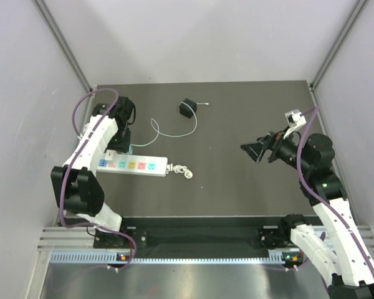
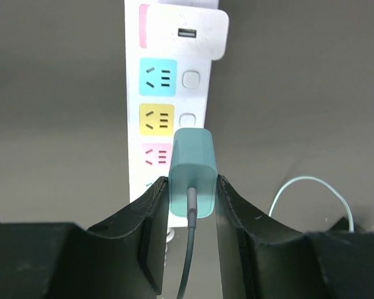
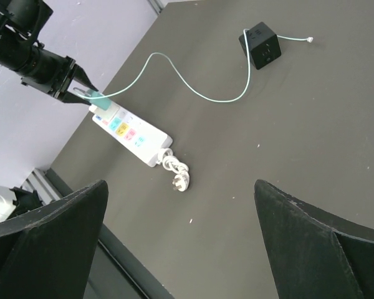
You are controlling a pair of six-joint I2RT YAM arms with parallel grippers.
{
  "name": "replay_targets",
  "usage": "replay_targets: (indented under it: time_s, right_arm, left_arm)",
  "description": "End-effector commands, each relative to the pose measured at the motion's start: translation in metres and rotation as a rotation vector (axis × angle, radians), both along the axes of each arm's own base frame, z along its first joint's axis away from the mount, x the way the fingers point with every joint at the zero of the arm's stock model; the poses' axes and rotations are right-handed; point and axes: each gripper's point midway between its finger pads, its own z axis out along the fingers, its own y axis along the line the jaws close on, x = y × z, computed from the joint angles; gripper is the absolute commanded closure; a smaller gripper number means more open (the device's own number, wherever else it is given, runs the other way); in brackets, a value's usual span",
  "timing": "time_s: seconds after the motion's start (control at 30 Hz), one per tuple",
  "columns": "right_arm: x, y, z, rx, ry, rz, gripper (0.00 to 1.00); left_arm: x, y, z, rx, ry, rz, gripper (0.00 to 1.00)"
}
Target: Insert the plug
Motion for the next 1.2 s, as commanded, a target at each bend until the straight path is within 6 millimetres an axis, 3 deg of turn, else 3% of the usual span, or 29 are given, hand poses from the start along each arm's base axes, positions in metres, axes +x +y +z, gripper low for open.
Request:
replay_targets:
  time_s: [0.0, 0.3, 0.8, 1.17]
  right_arm:
    - [0.0, -0.002, 0.018, 0.003, -0.055, -0.008, 0.0]
    - [0.003, -0.002, 0.01, 0.004, -0.039, -0.013, 0.0]
    - [0.005, -0.003, 0.006, -0.001, -0.029, -0.017, 0.0]
    - [0.007, -0.003, -0.001, -0.005, -0.014, -0.025, 0.0]
  left_arm:
    - [-0.012, 0.006, -0.011, -0.005, 0.085, 0.034, 1.0]
    - [-0.02, 0.005, -0.042, -0.028, 0.201, 0.017, 1.0]
    - [-0.019, 0.003, -0.074, -0.09, 0.185, 0.006, 1.0]
    - [-0.009, 0.009, -0.069, -0.065, 0.148, -0.007, 1.0]
